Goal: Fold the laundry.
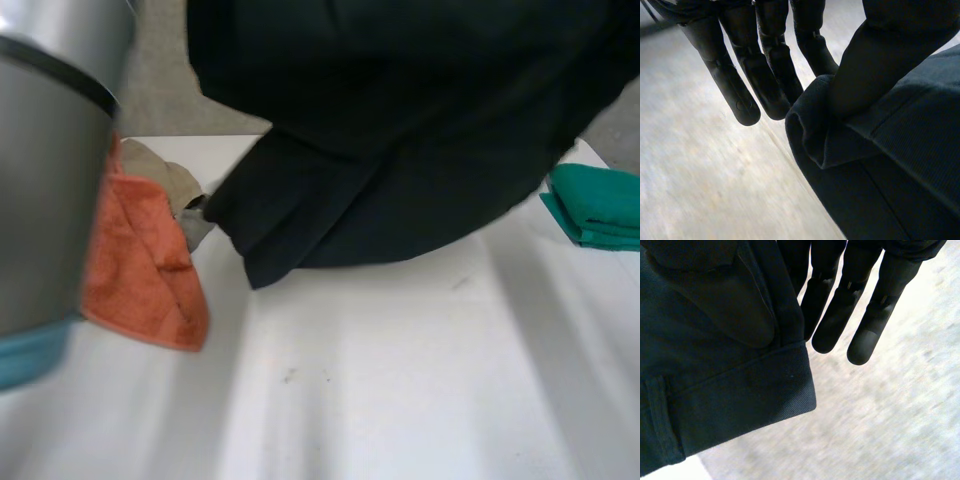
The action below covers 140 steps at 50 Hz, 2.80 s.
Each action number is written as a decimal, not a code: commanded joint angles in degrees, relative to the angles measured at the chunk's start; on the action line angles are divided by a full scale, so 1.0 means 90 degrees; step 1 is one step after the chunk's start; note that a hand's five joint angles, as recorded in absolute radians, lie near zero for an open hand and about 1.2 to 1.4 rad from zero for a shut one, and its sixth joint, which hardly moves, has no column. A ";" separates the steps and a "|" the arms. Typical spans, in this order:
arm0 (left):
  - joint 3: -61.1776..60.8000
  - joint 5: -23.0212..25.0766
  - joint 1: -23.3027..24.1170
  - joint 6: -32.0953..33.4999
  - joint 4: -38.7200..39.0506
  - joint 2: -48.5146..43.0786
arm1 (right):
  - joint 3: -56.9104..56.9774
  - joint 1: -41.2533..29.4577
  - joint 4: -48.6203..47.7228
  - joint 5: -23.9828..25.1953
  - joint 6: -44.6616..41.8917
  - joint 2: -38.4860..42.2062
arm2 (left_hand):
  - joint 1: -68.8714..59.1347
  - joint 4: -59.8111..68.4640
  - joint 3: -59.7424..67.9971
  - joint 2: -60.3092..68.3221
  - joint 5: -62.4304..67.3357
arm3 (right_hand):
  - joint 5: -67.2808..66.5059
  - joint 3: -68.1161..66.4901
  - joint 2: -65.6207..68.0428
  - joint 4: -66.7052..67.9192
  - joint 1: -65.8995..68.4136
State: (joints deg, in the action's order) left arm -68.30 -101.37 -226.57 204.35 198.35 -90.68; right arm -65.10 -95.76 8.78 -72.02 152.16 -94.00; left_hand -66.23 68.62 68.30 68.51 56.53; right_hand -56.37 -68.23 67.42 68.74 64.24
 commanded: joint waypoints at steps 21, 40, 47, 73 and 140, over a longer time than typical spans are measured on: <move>0.1670 0.0922 -0.1681 -0.0011 0.0549 -0.3955 | 0.1188 -0.1624 -0.1725 -0.1568 0.0135 0.3949 | -0.1530 0.1264 0.1299 0.1277 0.1497 | -0.1515 -0.1308 0.1398 0.1252 0.1751; 0.0540 0.0893 -0.2062 -0.0040 0.1302 -0.3831 | 0.0350 -0.1928 -0.2277 -0.1461 0.0340 0.3923 | 0.5943 -0.6209 -0.6174 -0.6197 -0.5977 | 0.6263 0.6470 -0.6380 -0.6526 -0.6027; -0.1627 0.0883 -0.1487 -0.0069 0.0336 -0.2133 | -0.1036 -0.1694 -0.0431 -0.1344 0.0281 0.2975 | 0.4898 -0.5164 -0.5129 -0.5151 -0.4932 | 0.5958 0.6165 -0.6076 -0.6222 -0.5723; -0.4676 0.0463 -0.0558 -0.1495 -0.1238 -0.1535 | -0.3831 -0.1469 -0.2518 -0.0182 -0.0197 0.3276 | 0.5457 -0.5723 -0.5688 -0.5711 -0.5491 | 0.4833 0.5040 -0.4950 -0.5096 -0.4597; 0.0065 0.0824 -0.1427 -0.0235 -0.1992 -0.3104 | -0.0697 -0.0971 -0.0007 -0.1129 -0.1594 0.2973 | -0.1530 0.1264 0.1299 0.1277 0.1497 | -0.1515 -0.1308 0.1398 0.1252 0.1751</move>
State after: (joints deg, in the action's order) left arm -80.49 -93.73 -238.83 201.82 176.77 -107.43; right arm -76.44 -104.25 15.98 -81.87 137.26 -74.95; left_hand -64.67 68.62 68.32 68.56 57.99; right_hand -55.35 -67.46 67.10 68.70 65.03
